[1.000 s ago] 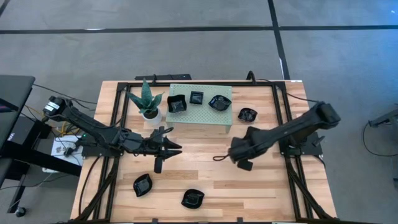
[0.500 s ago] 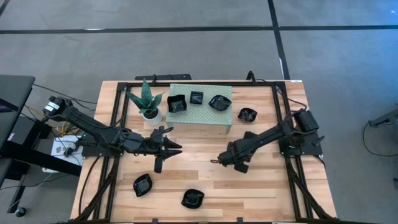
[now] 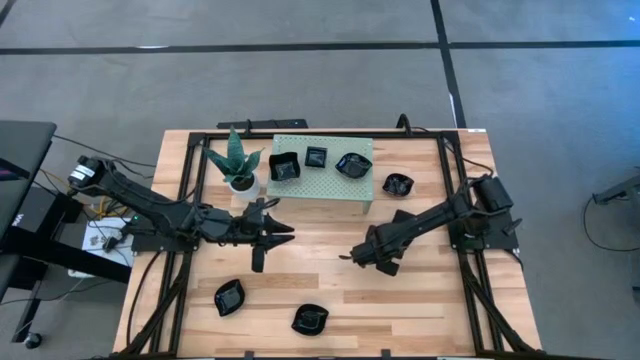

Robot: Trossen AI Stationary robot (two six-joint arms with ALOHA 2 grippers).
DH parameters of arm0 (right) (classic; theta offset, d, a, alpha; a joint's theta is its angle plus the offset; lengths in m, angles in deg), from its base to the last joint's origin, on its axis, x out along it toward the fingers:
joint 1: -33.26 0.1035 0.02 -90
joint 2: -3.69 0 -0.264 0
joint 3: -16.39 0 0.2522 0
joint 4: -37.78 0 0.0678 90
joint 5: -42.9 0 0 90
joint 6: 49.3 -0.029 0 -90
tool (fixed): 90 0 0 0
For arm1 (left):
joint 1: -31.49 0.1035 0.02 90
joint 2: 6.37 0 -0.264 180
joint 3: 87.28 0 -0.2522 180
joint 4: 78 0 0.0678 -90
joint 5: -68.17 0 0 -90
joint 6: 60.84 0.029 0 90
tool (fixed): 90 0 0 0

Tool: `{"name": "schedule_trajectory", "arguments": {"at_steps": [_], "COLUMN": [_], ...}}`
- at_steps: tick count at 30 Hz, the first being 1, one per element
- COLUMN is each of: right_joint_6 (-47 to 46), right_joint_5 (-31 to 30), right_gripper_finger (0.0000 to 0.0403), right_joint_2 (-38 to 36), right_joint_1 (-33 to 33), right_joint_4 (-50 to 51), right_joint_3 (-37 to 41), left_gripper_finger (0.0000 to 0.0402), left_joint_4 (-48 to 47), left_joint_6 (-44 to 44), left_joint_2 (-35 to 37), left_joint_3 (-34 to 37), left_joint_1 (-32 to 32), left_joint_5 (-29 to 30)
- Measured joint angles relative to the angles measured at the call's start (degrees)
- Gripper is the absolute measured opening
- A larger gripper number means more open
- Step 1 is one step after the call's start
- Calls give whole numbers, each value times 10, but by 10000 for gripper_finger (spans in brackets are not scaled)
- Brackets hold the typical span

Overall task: Pick & Place Mini shaped plates
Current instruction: Stack the leaf-shaped plate on top of the other leaf-shaped plate on the shelf

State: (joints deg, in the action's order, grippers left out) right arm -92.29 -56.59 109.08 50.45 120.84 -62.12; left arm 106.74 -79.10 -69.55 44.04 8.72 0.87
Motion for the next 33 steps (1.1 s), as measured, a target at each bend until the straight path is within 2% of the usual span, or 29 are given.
{"name": "schedule_trajectory", "arguments": {"at_steps": [6,13,20,23,28,33], "right_joint_6": [-6,-6,3,27,59,46], "right_joint_5": [-24,1,-10,-9,4,23], "right_gripper_finger": [70,70,68,55,7,8], "right_joint_2": [0,0,0,0,0,0], "right_joint_1": [-11,-24,-31,-31,-26,-6], "right_joint_4": [-12,-39,-40,-38,-32,36], "right_joint_3": [5,46,68,70,70,54], "left_gripper_finger": [92,92,92,92,92,92], "left_joint_4": [0,0,0,0,0,0], "left_joint_6": [0,0,0,0,0,0], "left_joint_2": [0,0,0,0,0,0], "left_joint_3": [0,0,0,0,0,0], "left_joint_1": [0,-5,-6,-6,-6,-6], "left_joint_5": [0,0,0,0,0,0]}}
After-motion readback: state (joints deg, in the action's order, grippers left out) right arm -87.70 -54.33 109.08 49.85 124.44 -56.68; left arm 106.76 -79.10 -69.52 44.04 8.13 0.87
